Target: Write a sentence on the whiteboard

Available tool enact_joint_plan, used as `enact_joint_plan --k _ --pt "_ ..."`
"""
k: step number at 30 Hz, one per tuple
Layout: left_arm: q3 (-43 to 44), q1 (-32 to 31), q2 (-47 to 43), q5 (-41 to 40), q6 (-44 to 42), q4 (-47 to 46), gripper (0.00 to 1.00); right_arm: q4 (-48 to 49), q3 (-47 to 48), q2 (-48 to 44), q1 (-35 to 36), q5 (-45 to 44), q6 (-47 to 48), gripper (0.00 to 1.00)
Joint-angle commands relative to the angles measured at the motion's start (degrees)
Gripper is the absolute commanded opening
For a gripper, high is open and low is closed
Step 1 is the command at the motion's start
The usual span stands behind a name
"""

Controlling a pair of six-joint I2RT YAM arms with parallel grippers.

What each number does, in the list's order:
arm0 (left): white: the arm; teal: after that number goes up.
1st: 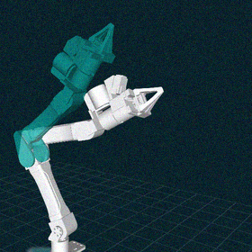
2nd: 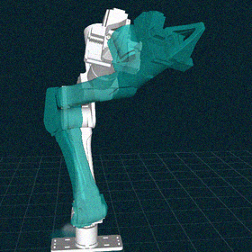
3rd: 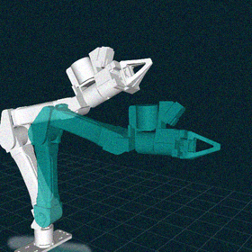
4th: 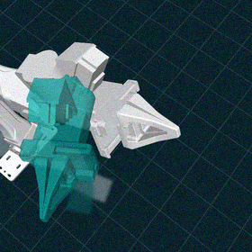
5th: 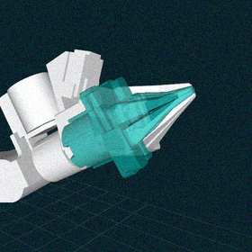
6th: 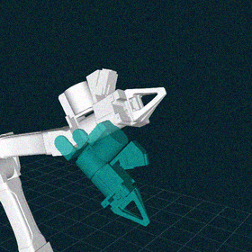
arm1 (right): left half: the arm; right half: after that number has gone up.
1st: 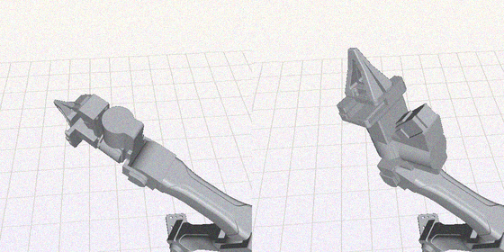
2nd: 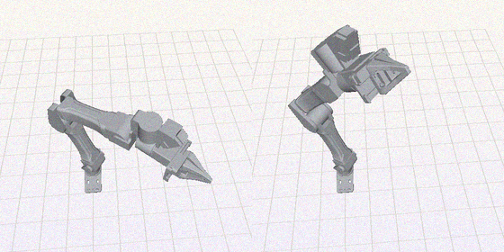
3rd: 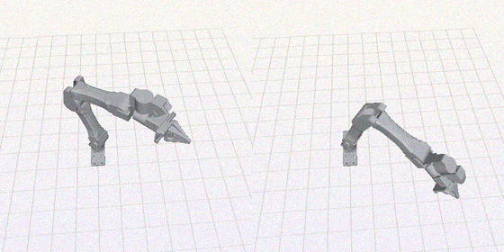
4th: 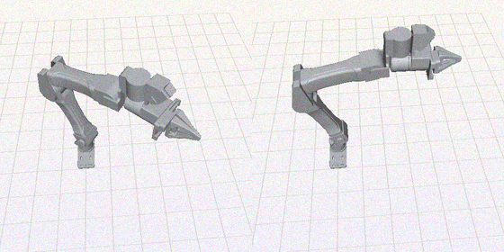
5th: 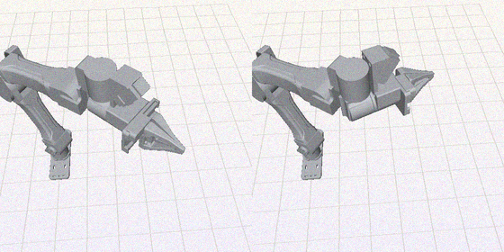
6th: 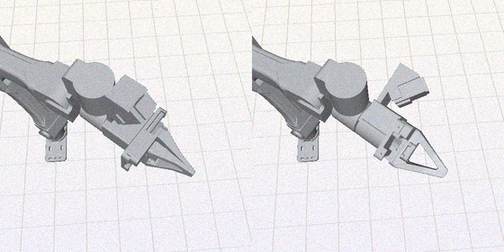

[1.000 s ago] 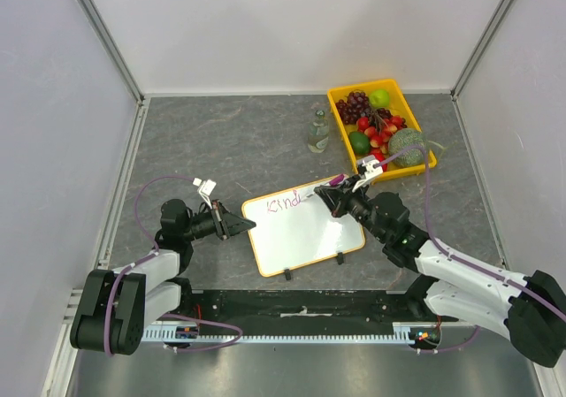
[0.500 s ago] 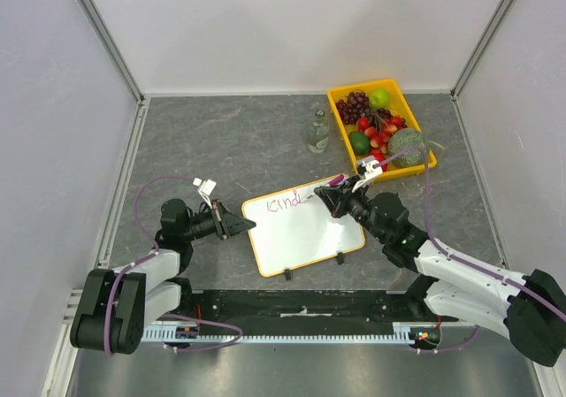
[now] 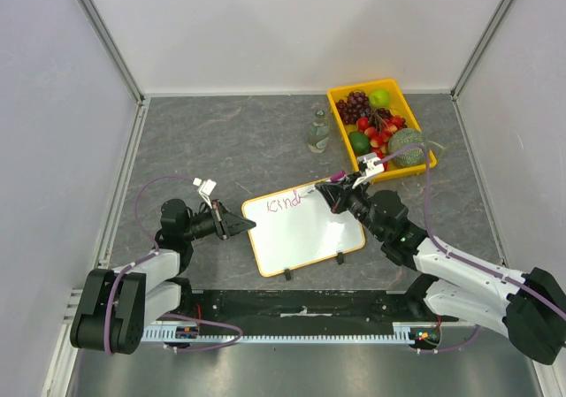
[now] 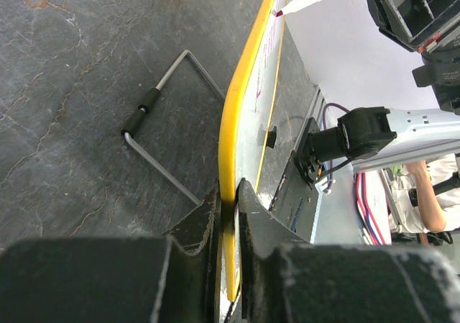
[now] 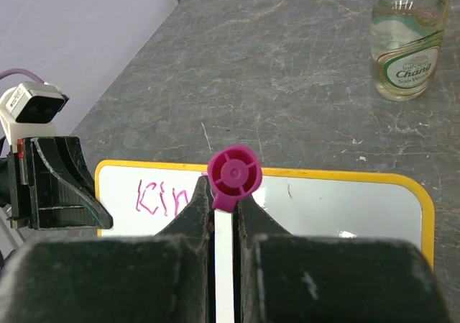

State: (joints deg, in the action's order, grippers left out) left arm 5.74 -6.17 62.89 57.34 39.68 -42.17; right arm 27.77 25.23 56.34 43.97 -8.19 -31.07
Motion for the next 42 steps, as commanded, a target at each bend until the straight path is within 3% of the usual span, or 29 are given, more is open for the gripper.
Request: enact_joint_plan --k 1,19,34,42 --pt "0.9 0.0 0.5 0.1 -1.4 -0.9 0.02 -0.9 1.7 -0.6 -0.4 -3.9 0.9 0.00" --pt "0.9 -0.1 0.7 0.1 -1.4 -1.1 0.02 -3.6 -2.0 -4.1 -0.5 -0.4 1.0 0.00" --pt "0.9 -0.2 0.8 0.1 -1.4 -1.2 0.02 -4.0 0.8 -8.5 -0.5 1.2 0.5 0.00" --pt "0.9 -0.1 0.8 0.1 -1.3 -1.2 0.02 -3.6 1.7 -5.7 -0.5 -0.8 1.3 0.00"
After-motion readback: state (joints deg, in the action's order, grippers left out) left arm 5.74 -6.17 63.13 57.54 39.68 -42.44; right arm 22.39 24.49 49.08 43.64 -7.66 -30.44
